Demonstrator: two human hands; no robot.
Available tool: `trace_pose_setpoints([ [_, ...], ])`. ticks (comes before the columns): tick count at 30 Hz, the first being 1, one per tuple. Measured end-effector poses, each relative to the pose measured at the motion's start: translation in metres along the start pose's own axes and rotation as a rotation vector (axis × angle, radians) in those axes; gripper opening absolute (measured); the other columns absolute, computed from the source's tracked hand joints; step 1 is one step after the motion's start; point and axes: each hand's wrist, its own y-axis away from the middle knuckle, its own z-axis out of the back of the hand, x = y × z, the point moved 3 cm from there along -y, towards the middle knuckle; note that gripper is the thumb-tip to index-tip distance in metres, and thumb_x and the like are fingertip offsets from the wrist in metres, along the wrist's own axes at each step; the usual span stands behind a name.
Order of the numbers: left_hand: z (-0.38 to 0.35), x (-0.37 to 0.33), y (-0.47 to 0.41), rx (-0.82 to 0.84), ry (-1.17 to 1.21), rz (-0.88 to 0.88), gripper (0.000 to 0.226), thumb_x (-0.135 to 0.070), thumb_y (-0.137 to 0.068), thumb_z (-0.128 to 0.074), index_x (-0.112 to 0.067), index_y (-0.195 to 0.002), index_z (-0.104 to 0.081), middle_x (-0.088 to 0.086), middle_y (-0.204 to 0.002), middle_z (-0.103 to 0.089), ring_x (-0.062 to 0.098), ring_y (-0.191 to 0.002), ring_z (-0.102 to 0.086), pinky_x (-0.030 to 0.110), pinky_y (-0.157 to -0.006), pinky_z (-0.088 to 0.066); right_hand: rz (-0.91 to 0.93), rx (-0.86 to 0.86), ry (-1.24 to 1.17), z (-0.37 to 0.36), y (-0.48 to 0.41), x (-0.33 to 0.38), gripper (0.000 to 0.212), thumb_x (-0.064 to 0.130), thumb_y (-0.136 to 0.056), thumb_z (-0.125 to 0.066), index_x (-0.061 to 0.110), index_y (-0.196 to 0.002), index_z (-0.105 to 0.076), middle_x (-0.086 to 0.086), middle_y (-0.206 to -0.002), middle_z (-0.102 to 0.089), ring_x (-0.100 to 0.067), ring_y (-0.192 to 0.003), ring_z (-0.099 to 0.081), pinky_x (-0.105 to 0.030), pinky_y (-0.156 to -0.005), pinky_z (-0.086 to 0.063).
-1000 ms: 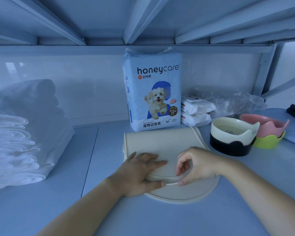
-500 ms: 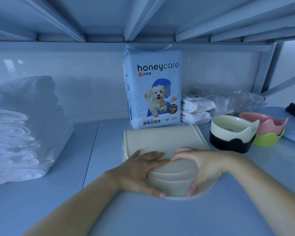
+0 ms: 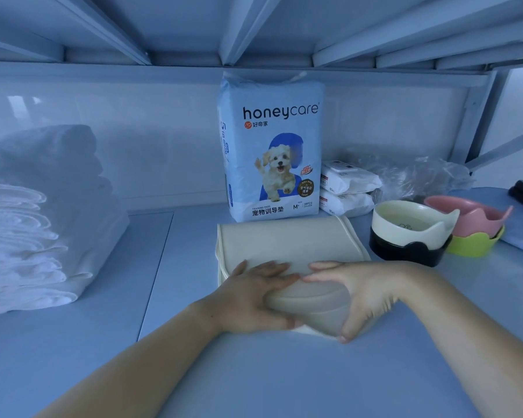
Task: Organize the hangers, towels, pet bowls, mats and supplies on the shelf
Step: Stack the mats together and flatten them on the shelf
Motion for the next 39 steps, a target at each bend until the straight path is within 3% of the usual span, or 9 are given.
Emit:
trace_pose_setpoints([
  [2,0.001,-0.003,-0.005,-0.028,0.042,0.047,0.081,-0.071,-0.075,-0.052,-0.045,-0.144,-0.018,-0.022,-0.154,-0.007,-0.008,-0.139,0.003,0.036,-0.116,0.009,-0.040,-0.013,-0.041,0.001,0.003,-0.006,0.102,0.044,-0.063,-0.081,0.049,-0.143,-0.018,0.036,-0.143,-0.003,0.011,-0.136,-0.009,-0.018,-0.113,-0.016],
  [6,0.002,-0.002,-0.005,0.056,0.043,0.011,0.093,-0.084,-0.063,-0.038,-0.045,-0.144,-0.015,-0.024,-0.154,-0.003,-0.010,-0.138,0.008,0.034,-0.115,0.012,-0.034,-0.040,-0.050,0.003,0.005,-0.007,0.104,0.051,-0.056,-0.083,0.050,-0.140,-0.023,0.038,-0.143,-0.006,0.012,-0.135,-0.011,-0.020,-0.115,-0.015],
  [8,0.006,-0.001,0.000,0.066,0.103,-0.030,0.086,-0.085,-0.067,-0.032,-0.046,-0.143,-0.022,-0.023,-0.153,-0.009,-0.010,-0.138,0.003,0.030,-0.116,0.008,-0.029,-0.067,-0.139,0.006,0.006,-0.008,0.096,0.058,-0.052,-0.082,0.050,-0.135,-0.035,0.038,-0.141,-0.019,0.012,-0.132,-0.020,-0.021,-0.113,-0.020],
  [11,0.023,0.011,-0.004,-0.027,0.402,0.029,0.057,-0.069,-0.082,-0.042,-0.041,-0.131,-0.049,-0.021,-0.145,-0.034,-0.007,-0.132,-0.026,0.023,-0.115,-0.013,-0.042,-0.227,-0.309,0.019,0.003,-0.011,0.068,0.058,-0.058,-0.076,0.040,-0.120,-0.055,0.025,-0.128,-0.050,0.004,-0.125,-0.043,-0.019,-0.102,-0.035],
  [16,0.062,0.047,-0.033,-0.247,0.022,0.120,0.039,-0.046,-0.091,-0.050,-0.033,-0.128,-0.052,-0.012,-0.142,-0.040,0.007,-0.128,-0.037,0.016,-0.098,-0.025,-0.067,-0.487,-0.120,0.051,-0.027,-0.024,0.034,0.038,-0.081,-0.069,0.033,-0.113,-0.061,0.008,-0.124,-0.057,-0.006,-0.118,-0.050,-0.029,-0.101,-0.040],
  [21,0.081,0.077,-0.059,-0.237,-0.063,0.219,0.043,-0.041,-0.093,-0.049,-0.027,-0.133,-0.046,-0.007,-0.142,-0.041,0.014,-0.128,-0.040,0.027,-0.105,-0.030,-0.091,-0.543,-0.084,0.078,-0.071,-0.039,0.042,0.032,-0.086,-0.065,0.027,-0.126,-0.053,0.002,-0.141,-0.044,-0.016,-0.127,-0.043,-0.029,-0.104,-0.037],
  [28,0.068,0.083,-0.088,-0.059,-0.170,0.291,0.061,-0.047,-0.093,-0.047,-0.021,-0.144,-0.029,0.003,-0.147,-0.036,0.023,-0.132,-0.038,0.032,-0.107,-0.031,-0.158,-0.436,-0.137,0.077,-0.107,-0.052,0.061,0.037,-0.084,-0.065,0.021,-0.138,-0.041,0.003,-0.145,-0.040,-0.016,-0.131,-0.040,-0.027,-0.107,-0.033],
  [34,0.073,0.084,-0.094,-0.060,-0.231,0.306,0.064,-0.053,-0.086,-0.054,-0.016,-0.136,-0.040,0.005,-0.133,-0.050,0.024,-0.121,-0.047,0.028,-0.089,-0.036,-0.216,-0.376,-0.084,0.070,-0.114,-0.065,0.071,0.045,-0.082,-0.066,0.019,-0.141,-0.036,0.001,-0.146,-0.039,-0.019,-0.130,-0.041,-0.028,-0.104,-0.034],
  [39,0.082,0.081,-0.094,-0.035,-0.279,0.273,0.055,-0.052,-0.083,-0.060,-0.013,-0.120,-0.052,0.003,-0.115,-0.058,0.018,-0.094,-0.049,0.024,-0.075,-0.034,-0.203,-0.441,-0.079,0.076,-0.116,-0.067,0.063,0.043,-0.075,-0.074,0.020,-0.128,-0.050,0.001,-0.132,-0.052,-0.020,-0.115,-0.051,-0.031,-0.098,-0.042],
])
